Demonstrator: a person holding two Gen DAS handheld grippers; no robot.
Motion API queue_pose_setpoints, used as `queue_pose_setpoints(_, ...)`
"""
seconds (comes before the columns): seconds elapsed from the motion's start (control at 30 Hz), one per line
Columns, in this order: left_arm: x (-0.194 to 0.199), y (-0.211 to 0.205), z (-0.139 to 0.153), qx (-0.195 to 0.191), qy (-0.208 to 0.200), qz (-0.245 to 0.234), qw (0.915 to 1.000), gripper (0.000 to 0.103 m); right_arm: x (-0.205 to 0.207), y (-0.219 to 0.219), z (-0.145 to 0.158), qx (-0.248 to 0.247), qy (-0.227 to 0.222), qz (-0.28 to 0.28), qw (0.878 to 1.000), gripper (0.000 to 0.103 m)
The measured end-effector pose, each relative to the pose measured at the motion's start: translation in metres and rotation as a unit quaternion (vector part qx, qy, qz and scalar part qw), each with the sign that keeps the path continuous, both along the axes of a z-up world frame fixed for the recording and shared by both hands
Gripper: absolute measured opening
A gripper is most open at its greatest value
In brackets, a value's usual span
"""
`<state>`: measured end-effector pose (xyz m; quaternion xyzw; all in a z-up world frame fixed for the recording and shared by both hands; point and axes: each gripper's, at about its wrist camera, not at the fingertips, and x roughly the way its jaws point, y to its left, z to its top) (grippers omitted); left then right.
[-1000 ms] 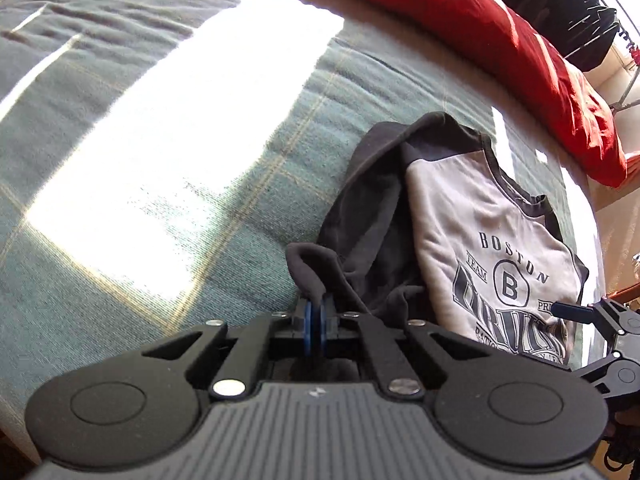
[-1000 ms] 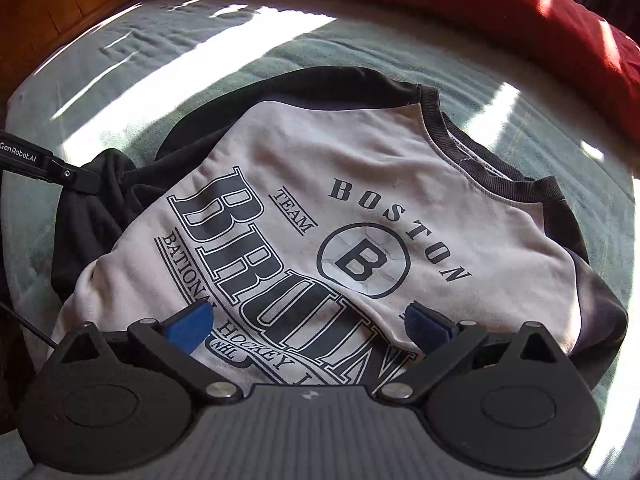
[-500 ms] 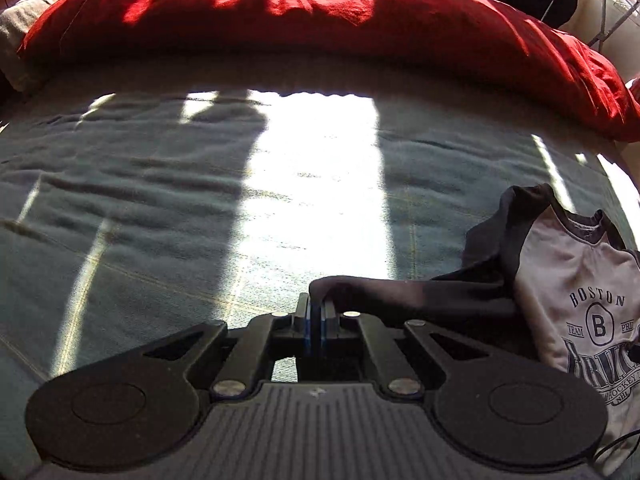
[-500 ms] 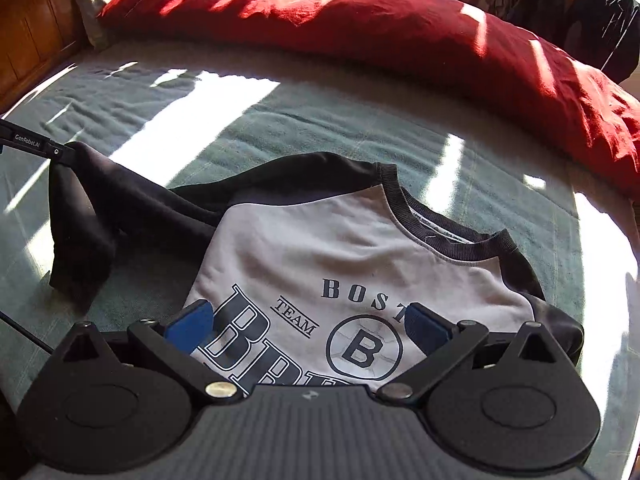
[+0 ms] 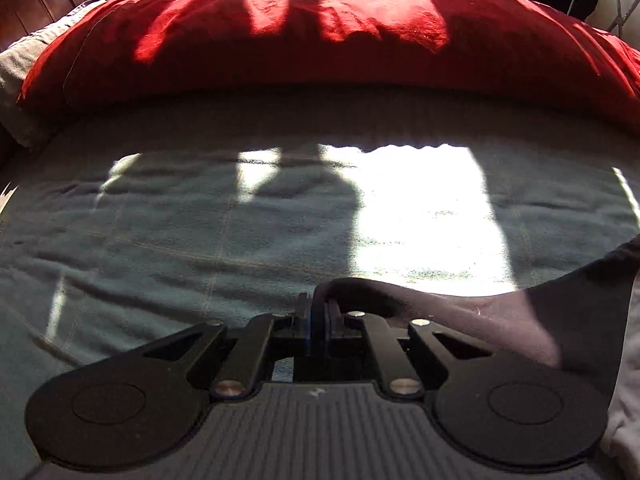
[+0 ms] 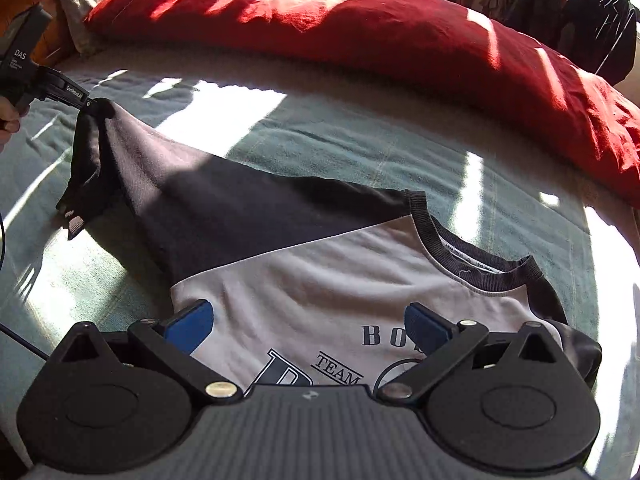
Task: Fold clothes
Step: 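Pull the black sleeve outward with the left gripper to straighten it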
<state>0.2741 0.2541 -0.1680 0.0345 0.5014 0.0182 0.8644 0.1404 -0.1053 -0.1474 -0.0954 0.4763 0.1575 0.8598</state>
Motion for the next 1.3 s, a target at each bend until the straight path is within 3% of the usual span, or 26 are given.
queue_pose_setpoints(0.17, -0.007, 0.006, -0.011, -0.005, 0.015, -0.001, 0.9999, 0.016, 0.003, 0.018, -0.006, -0.002, 0.008, 0.01, 1.0, 0.103)
queue_pose_setpoints(0.5, -0.062, 0.033, -0.021, -0.069, 0.058, 0.031, 0.9955, 0.029, 0.004, 0.043, -0.01, 0.01, 0.016, 0.038, 0.999, 0.103)
queue_pose_setpoints(0.73, -0.094, 0.048, -0.055, -0.149, 0.066, 0.122, 0.979, 0.037, 0.003, 0.054, -0.01, 0.016, 0.016, 0.05, 0.999, 0.103)
queue_pose_setpoints(0.83, -0.104, 0.05, -0.066, -0.182, 0.042, 0.171, 0.9674, 0.045, 0.001, 0.054, -0.011, 0.015, 0.018, 0.047, 0.999, 0.103)
queue_pose_setpoints(0.87, -0.105, 0.047, -0.067, -0.184, 0.038, 0.174, 0.9666, 0.054, 0.001, 0.054, -0.012, 0.015, 0.021, 0.047, 0.999, 0.103)
queue_pose_setpoints(0.9, -0.105, 0.044, -0.066, -0.181, 0.036, 0.172, 0.9676, 0.056, 0.001, 0.054, -0.013, 0.015, 0.022, 0.045, 0.999, 0.103)
queue_pose_setpoints(1.0, -0.104, 0.033, -0.064, -0.173, 0.029, 0.165, 0.9706, 0.051, 0.001, 0.054, -0.014, 0.018, 0.025, 0.039, 0.999, 0.103)
queue_pose_setpoints(1.07, -0.103, 0.025, -0.063, -0.167, 0.025, 0.16, 0.9725, 0.019, 0.0, 0.056, -0.014, 0.021, 0.023, 0.037, 0.999, 0.103)
queue_pose_setpoints(1.1, -0.103, 0.024, -0.06, -0.165, 0.021, 0.158, 0.9734, 0.014, -0.001, 0.056, -0.013, 0.022, 0.023, 0.038, 0.999, 0.103)
queue_pose_setpoints(1.3, -0.098, 0.048, -0.018, -0.131, -0.024, 0.153, 0.9793, 0.011, -0.003, 0.053, -0.012, 0.008, 0.014, 0.042, 0.999, 0.103)
